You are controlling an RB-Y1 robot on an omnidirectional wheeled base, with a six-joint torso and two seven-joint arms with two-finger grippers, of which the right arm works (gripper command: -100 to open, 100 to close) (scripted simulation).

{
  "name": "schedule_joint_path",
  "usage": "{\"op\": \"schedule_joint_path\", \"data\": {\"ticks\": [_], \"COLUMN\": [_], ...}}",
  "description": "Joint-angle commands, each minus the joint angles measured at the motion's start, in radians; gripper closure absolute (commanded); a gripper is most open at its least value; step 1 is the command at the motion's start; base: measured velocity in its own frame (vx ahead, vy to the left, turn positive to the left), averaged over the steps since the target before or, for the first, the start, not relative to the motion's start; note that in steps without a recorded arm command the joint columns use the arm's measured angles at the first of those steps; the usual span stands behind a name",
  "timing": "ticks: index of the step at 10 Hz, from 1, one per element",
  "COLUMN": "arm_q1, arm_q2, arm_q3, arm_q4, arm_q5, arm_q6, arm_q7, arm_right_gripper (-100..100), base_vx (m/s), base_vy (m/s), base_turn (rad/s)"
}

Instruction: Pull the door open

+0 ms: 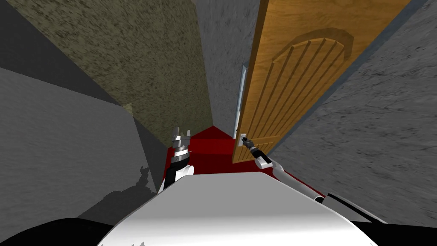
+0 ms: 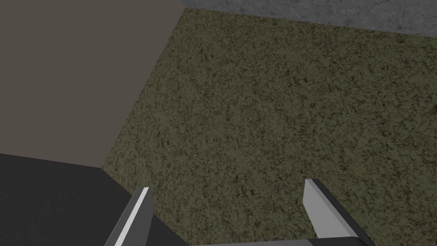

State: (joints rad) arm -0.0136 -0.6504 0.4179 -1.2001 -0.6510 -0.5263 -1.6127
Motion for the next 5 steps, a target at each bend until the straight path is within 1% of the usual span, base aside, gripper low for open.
{"op": "schedule_joint_path", "data": {"ticks": [1,2,3,5], "arm_q1": [0.015,0.019,0.027,0.04], "arm_q2": [-0.017,-0.023,-0.034,-0.054], "arm_q3": [0.011,0.014,0.02,0.03], "arm_q4": [-0.011,-0.015,-0.022,-0.033], "arm_q5": [0.006,0.008,0.012,0.018], "arm_q6": [-0.016,-0.021,-0.029,-0.044], "arm_q7": [-0.018,-0.024,-0.035,-0.053], "arm_right_gripper": [100,100,100,100], "base_vx": [-0.186,-0.163,-0.154,-0.194], "base_vy": [-0.105,-0.094,-0.087,-0.117], "base_turn": [0.172,0.101,0.104,0.142]}}
